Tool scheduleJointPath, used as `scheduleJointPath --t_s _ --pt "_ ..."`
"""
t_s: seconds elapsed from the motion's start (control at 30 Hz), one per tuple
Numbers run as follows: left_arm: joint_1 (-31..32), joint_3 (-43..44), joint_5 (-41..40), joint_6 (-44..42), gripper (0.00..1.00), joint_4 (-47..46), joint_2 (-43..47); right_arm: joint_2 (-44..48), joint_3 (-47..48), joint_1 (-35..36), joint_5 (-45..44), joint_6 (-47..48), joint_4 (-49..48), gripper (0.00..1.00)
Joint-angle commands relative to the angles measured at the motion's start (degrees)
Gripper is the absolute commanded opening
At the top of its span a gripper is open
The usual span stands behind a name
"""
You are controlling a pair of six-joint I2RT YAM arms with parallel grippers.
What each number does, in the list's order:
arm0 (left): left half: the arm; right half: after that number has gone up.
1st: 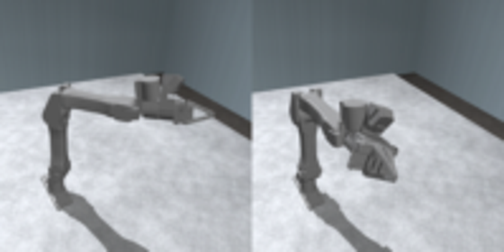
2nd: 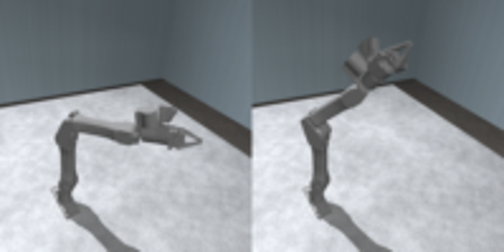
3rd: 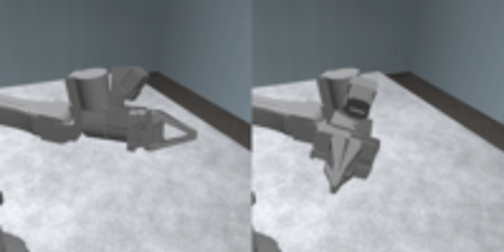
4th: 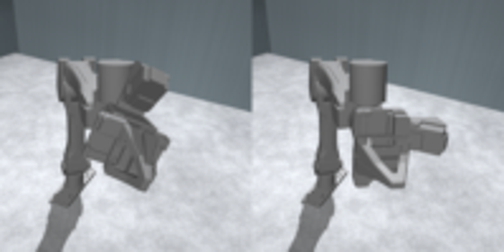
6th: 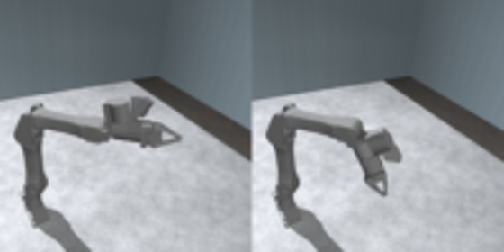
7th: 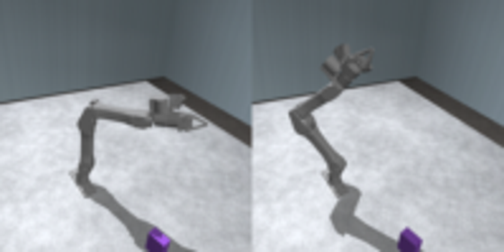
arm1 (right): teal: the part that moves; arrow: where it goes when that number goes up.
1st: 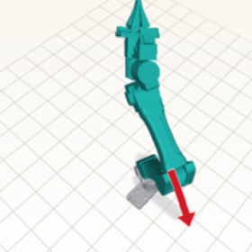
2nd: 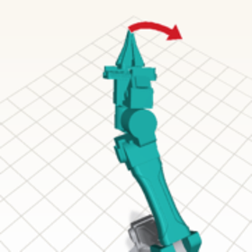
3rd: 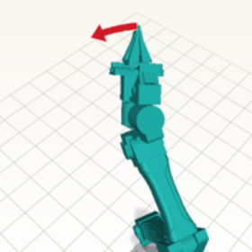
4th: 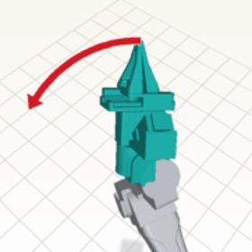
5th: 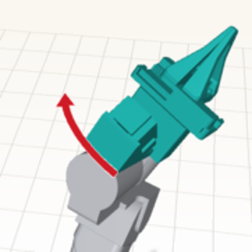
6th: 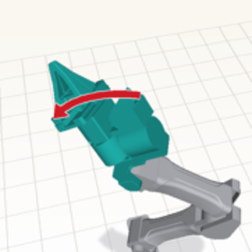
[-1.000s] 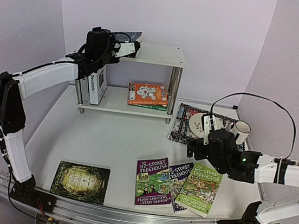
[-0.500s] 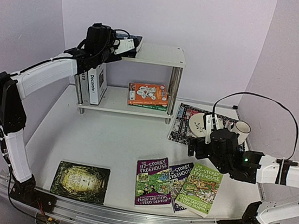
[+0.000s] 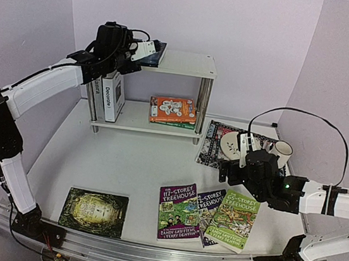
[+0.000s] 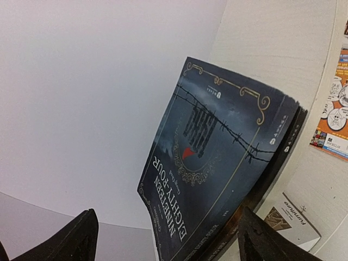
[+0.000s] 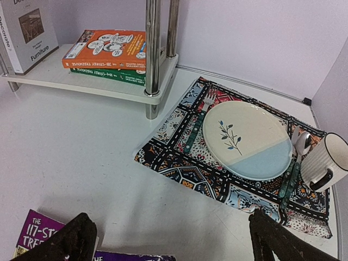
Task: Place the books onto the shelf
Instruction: Place the book in the book pile on the shelf.
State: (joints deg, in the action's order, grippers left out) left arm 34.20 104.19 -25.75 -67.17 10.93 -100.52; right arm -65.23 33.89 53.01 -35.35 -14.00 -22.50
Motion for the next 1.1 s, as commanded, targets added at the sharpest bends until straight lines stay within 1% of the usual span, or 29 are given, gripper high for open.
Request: scheduleJointPath --t_s 0.0,0.13,0.2,0.27,0.37,0.43,0.5,0.63,0.7,0.8,0.93,1.0,1.07 --pt "1.54 -0.94 -1.26 3.41 0.91 -0.01 5.39 -0.35 1.29 -0.19 -0.20 -0.67 -0.46 0.98" --pt "3.22 -2.95 -3.90 5.96 0.99 0.22 6.78 -0.97 1.67 -0.20 0.38 -0.69 -0.44 0.98" --pt "5.02 -4.35 -5.86 9.24 1.00 0.33 7.80 -1.46 2.01 -0.23 1.06 -0.81 -0.44 0.98" --pt "6.70 -6.44 -6.80 14.92 1.00 0.30 9.35 -2.08 2.35 -0.19 2.11 -0.93 -0.36 0.98" --pt "9.73 -10.19 -8.23 26.94 1.00 0.29 12.87 -2.58 3.43 -0.20 4.03 -1.18 0.10 0.98" --pt "10.61 -13.51 -8.43 36.34 1.00 0.63 15.55 -2.71 3.94 -0.21 5.76 -1.42 0.33 0.98" --pt "10.69 -18.20 -5.85 47.19 1.00 1.48 19.55 -3.09 4.87 -0.22 7.23 -1.76 1.32 0.98" --pt "10.69 -30.02 3.32 63.01 0.94 2.46 28.17 -4.45 6.93 -0.20 11.12 -3.28 3.93 0.98" --pt "10.62 -34.88 6.46 72.10 0.94 3.94 31.73 -5.43 7.99 -0.19 14.47 -3.75 5.12 0.98" --pt "10.62 -39.25 7.77 84.23 0.94 8.15 35.38 -7.55 9.59 -0.20 18.19 -5.02 6.57 0.98" --pt "10.64 -42.84 10.66 93.16 0.97 15.87 37.10 -10.57 10.70 -0.13 22.82 -6.60 6.68 0.98" --pt "10.56 -44.66 10.56 97.38 0.98 20.14 38.31 -12.24 11.35 0.02 25.11 -7.69 6.33 0.98" --pt "10.51 -47.47 8.72 105.43 0.97 23.05 40.73 -14.30 11.84 0.60 27.39 -9.07 5.31 0.98"
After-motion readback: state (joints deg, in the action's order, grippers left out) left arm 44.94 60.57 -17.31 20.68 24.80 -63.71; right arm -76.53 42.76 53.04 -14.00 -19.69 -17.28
